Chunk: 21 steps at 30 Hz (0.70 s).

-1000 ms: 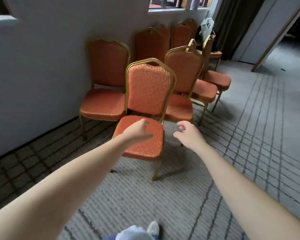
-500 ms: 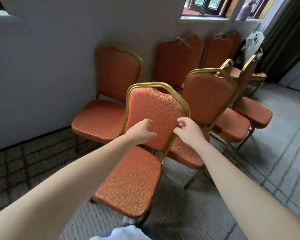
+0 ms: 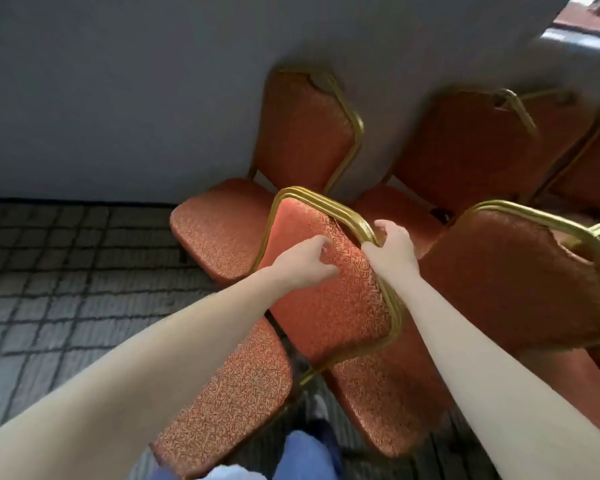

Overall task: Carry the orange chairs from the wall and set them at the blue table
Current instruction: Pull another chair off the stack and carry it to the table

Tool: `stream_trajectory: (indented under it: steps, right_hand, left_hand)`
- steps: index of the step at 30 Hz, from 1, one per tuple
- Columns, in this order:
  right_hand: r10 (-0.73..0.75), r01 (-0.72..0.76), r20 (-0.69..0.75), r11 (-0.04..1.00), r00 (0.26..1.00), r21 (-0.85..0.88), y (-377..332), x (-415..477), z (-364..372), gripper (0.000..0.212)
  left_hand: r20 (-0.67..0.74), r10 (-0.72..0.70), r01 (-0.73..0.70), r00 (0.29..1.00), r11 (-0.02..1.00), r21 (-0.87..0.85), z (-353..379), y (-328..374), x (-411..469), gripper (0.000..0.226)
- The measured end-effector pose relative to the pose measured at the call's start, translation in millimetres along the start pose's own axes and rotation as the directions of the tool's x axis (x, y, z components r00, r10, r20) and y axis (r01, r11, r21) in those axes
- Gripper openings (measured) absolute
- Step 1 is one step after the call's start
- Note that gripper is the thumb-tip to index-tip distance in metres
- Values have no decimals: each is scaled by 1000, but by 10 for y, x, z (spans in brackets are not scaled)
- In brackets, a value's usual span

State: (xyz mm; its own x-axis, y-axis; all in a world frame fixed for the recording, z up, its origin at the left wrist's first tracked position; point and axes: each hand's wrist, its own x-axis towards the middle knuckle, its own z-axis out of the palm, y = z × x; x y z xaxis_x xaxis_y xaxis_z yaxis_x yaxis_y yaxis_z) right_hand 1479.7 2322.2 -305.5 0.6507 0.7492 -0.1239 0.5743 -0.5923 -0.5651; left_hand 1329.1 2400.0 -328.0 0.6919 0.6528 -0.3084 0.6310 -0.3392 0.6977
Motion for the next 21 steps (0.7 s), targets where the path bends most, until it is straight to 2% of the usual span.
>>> stream_trajectory:
  steps: [3, 7, 11, 18, 21]
  right_hand:
    - [-88, 79, 138, 995, 986, 67, 163, 447, -3, 49]
    - [-197, 161, 281, 976, 939, 146, 292, 733, -11, 35]
    - [-291, 234, 324, 951, 900, 203, 326, 829, -21, 30]
    - [-354, 287, 400, 932, 845, 219, 364, 970, -89, 17]
    - [-388, 336, 456, 922, 801, 193, 344, 1004, -161, 20]
  left_hand:
    - [-26, -123, 123, 992, 992, 9, 203, 161, 223, 62]
    - [-65, -222, 218, 973, 974, -53, 408, 347, 389, 59]
    - [-75, -260, 248, 963, 959, -135, 550, 457, 442, 54]
    - [-79, -330, 291, 941, 903, -316, 732, 636, 477, 54]
    - [-93, -359, 302, 929, 877, -373, 757, 676, 498, 51]
